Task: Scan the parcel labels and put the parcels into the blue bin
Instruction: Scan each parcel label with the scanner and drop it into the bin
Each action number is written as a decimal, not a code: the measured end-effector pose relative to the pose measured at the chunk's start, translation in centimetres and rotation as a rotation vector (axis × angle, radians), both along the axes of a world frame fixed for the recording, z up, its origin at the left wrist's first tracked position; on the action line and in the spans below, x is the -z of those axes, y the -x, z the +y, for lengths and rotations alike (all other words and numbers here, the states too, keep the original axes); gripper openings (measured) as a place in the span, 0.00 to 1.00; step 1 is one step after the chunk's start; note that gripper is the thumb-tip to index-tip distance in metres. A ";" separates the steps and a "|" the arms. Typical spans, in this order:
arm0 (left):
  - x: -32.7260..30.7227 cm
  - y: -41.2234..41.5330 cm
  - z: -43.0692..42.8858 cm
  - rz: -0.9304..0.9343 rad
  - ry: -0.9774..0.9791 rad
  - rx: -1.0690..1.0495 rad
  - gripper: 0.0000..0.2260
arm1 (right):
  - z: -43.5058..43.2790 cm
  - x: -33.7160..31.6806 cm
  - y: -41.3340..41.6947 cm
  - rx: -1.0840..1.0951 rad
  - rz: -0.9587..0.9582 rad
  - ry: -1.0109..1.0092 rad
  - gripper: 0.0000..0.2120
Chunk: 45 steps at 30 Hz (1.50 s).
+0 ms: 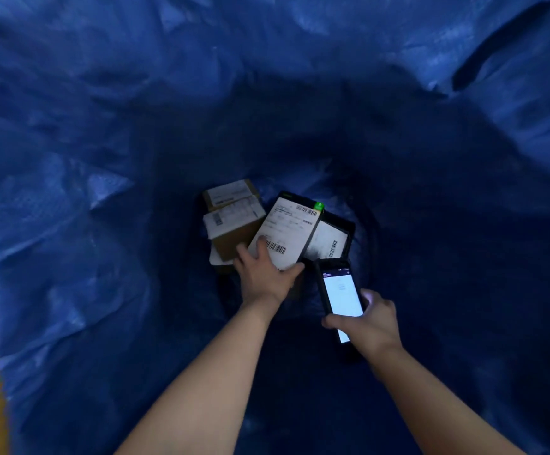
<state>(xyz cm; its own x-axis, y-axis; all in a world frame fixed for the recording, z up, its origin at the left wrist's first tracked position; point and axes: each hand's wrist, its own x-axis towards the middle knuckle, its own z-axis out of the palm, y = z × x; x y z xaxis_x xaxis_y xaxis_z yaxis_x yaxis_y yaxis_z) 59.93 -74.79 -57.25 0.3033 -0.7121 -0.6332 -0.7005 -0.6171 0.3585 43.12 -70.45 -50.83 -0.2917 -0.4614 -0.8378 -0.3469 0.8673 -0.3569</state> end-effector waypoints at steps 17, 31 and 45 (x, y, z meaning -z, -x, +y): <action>-23.1 0.1 3.1 -0.116 0.045 0.463 0.19 | 4.1 -24.8 3.4 0.121 -0.116 0.213 0.37; -46.9 18.9 13.7 0.138 0.440 0.778 0.16 | 24.8 -47.0 21.8 0.411 0.074 0.524 0.37; -54.6 50.8 37.4 0.492 0.721 1.426 0.38 | 58.3 -57.4 42.3 0.729 0.467 0.466 0.33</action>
<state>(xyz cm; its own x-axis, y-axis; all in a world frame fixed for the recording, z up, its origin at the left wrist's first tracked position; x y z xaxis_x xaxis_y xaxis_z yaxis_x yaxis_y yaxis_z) 9.10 -37.43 -2.69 -0.9150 -0.3926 0.0927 -0.2603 0.7503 0.6077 0.83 -12.13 6.55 -0.8918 -0.2920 -0.3457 0.0244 0.7318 -0.6811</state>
